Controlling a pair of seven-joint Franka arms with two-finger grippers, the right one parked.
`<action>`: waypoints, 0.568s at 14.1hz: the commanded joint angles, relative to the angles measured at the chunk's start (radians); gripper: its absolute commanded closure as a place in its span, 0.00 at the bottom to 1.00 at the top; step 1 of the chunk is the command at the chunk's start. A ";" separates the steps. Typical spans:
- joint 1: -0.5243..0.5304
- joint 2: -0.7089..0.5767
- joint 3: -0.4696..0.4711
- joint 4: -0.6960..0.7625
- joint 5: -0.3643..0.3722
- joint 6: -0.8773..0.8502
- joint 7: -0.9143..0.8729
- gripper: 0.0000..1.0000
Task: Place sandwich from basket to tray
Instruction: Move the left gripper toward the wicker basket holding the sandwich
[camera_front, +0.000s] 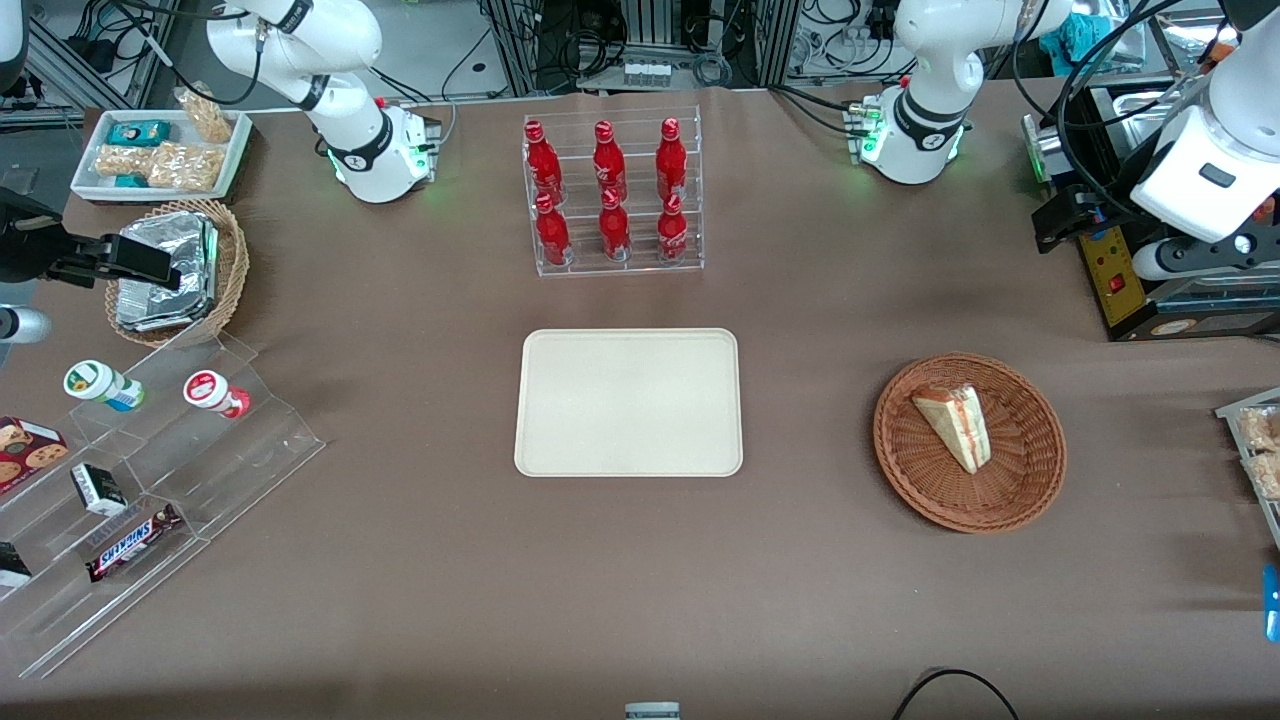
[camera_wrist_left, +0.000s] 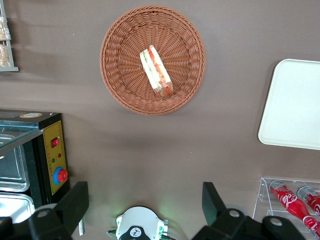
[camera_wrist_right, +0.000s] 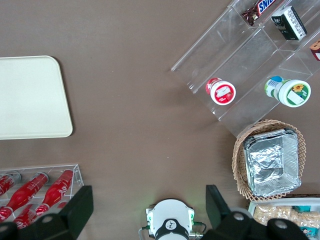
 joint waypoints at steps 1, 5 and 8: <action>0.052 0.070 -0.001 0.029 -0.007 0.011 -0.008 0.00; 0.041 0.069 -0.007 0.056 -0.015 0.011 -0.009 0.00; 0.041 0.069 -0.007 0.053 -0.004 0.011 -0.006 0.00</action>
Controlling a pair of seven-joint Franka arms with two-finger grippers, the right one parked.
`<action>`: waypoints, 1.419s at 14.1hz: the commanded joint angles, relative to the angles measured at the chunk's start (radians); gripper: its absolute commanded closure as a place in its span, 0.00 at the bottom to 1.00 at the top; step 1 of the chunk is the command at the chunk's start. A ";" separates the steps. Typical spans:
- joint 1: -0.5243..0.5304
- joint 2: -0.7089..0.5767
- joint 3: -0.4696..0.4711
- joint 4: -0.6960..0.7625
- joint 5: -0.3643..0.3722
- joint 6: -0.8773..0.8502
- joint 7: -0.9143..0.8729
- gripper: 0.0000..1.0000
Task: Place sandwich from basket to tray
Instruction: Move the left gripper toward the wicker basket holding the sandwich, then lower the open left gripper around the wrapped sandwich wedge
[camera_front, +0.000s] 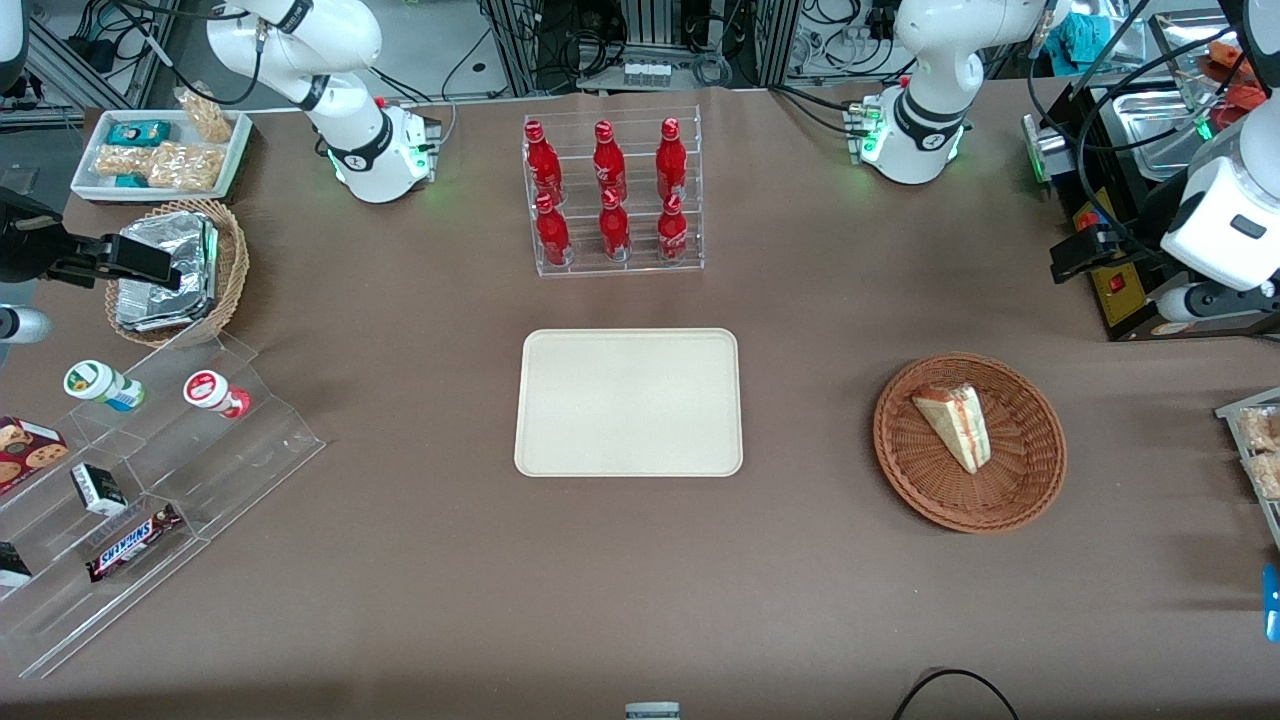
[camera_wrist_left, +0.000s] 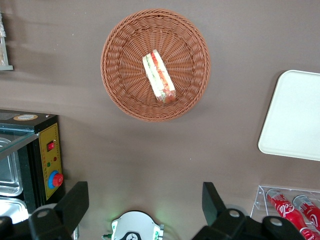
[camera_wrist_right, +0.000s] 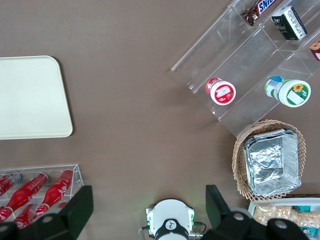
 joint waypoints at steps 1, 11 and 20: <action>0.008 0.004 -0.003 0.013 0.004 -0.007 -0.003 0.00; 0.067 0.109 0.006 -0.195 0.007 0.178 -0.008 0.00; 0.077 0.135 0.004 -0.582 0.004 0.800 -0.138 0.00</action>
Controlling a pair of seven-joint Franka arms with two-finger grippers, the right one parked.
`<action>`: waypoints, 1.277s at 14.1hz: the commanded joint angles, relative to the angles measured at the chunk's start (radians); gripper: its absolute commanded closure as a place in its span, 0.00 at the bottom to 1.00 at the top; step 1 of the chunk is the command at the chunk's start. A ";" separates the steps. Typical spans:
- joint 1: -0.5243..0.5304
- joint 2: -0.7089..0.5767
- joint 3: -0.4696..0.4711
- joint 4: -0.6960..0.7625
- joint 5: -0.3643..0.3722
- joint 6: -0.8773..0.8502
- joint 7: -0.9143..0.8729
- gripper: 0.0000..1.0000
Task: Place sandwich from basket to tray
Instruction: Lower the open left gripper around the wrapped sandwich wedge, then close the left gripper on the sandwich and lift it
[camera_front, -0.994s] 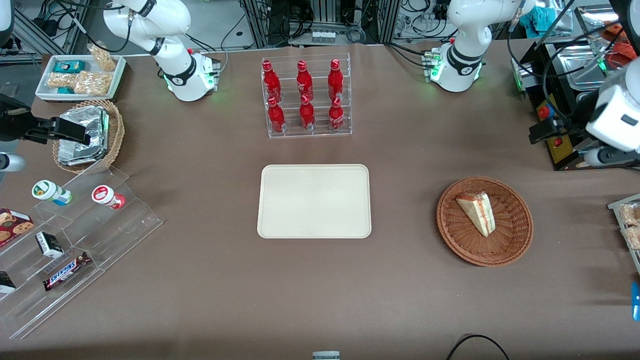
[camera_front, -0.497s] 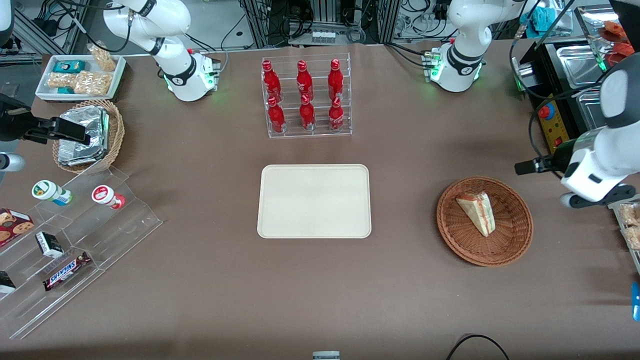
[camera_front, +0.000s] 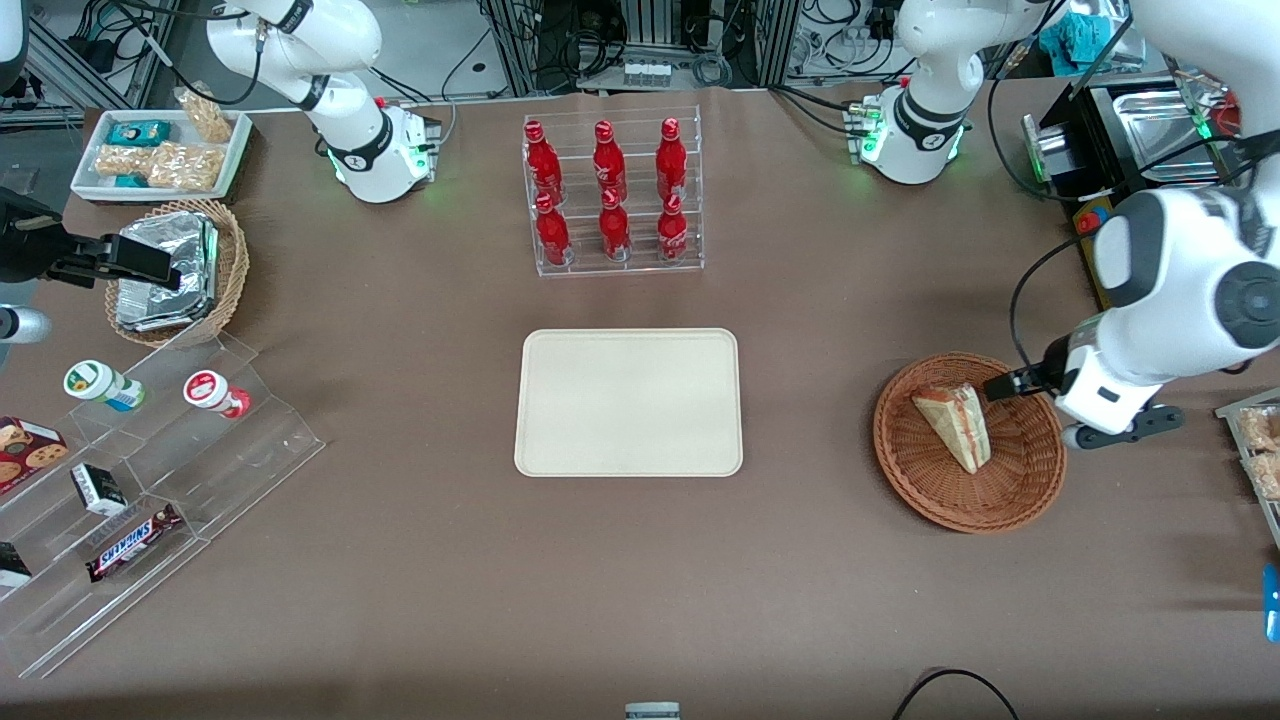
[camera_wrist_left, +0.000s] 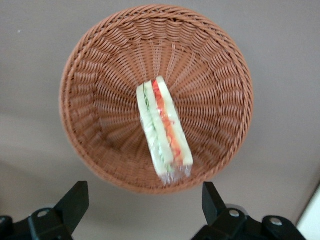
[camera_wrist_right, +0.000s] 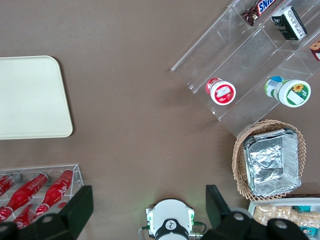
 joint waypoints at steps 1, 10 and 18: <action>0.007 0.010 -0.012 -0.066 0.004 0.122 -0.104 0.00; -0.022 0.134 -0.015 -0.073 0.005 0.274 -0.293 0.00; -0.020 0.189 -0.012 -0.080 0.005 0.274 -0.293 0.00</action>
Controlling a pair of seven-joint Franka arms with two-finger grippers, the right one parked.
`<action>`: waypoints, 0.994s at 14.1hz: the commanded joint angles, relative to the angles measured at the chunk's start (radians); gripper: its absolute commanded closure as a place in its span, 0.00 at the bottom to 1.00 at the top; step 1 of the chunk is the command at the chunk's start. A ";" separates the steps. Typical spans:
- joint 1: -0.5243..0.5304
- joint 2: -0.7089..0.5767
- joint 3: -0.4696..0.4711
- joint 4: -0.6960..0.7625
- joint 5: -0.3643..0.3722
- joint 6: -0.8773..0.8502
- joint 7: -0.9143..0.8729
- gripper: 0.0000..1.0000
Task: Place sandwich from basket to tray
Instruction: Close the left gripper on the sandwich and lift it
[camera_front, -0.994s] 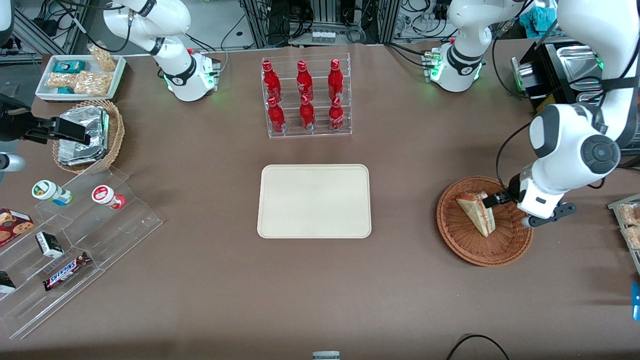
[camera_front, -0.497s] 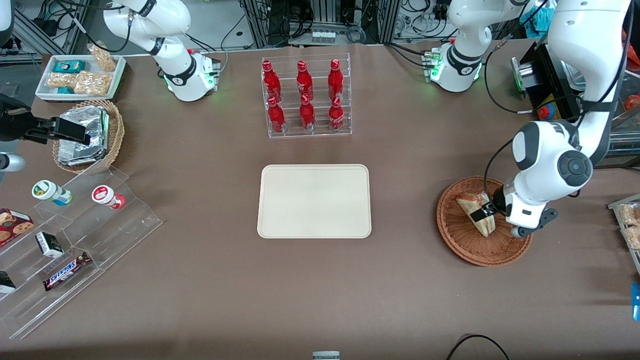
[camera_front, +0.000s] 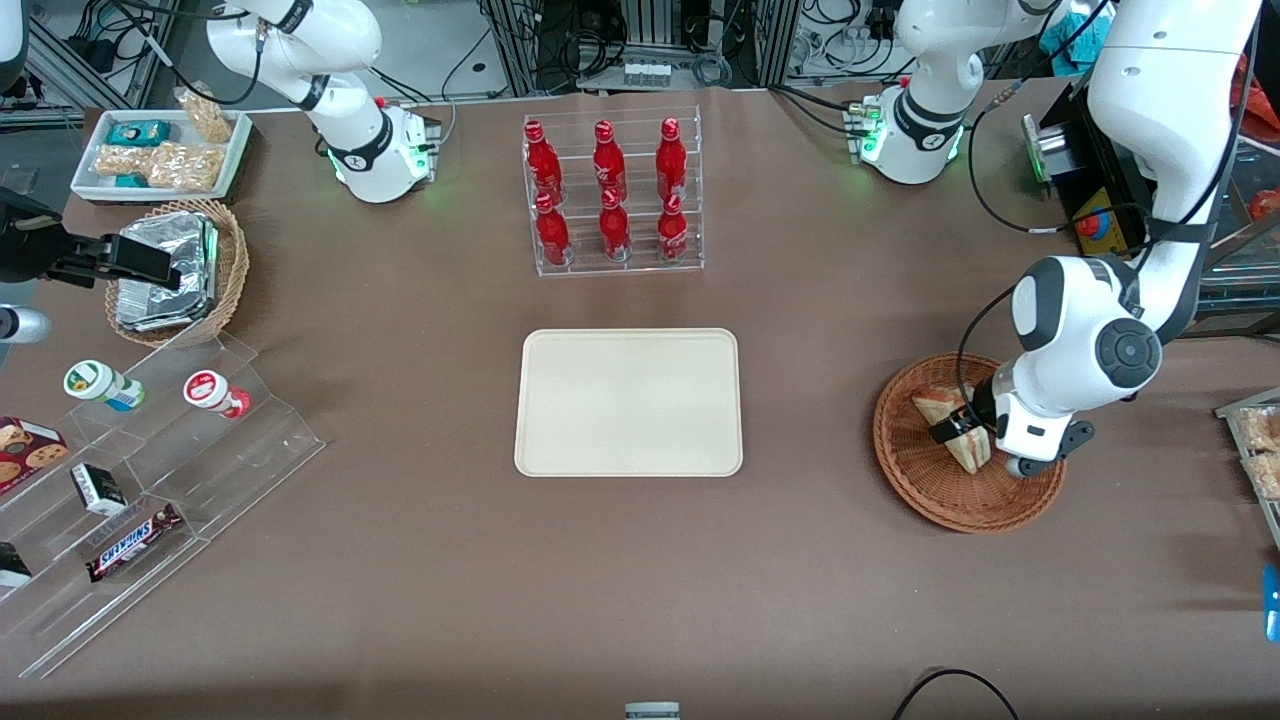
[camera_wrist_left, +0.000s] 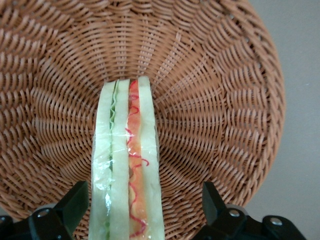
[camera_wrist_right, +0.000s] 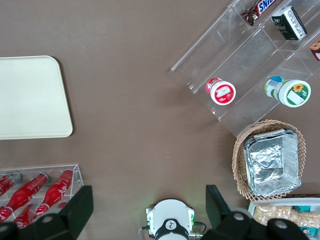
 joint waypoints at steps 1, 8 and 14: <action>-0.001 0.006 0.001 -0.004 0.005 0.012 -0.020 0.08; -0.001 -0.021 0.001 -0.001 0.005 0.003 -0.020 0.87; -0.163 -0.156 -0.008 0.038 0.005 -0.083 -0.093 0.87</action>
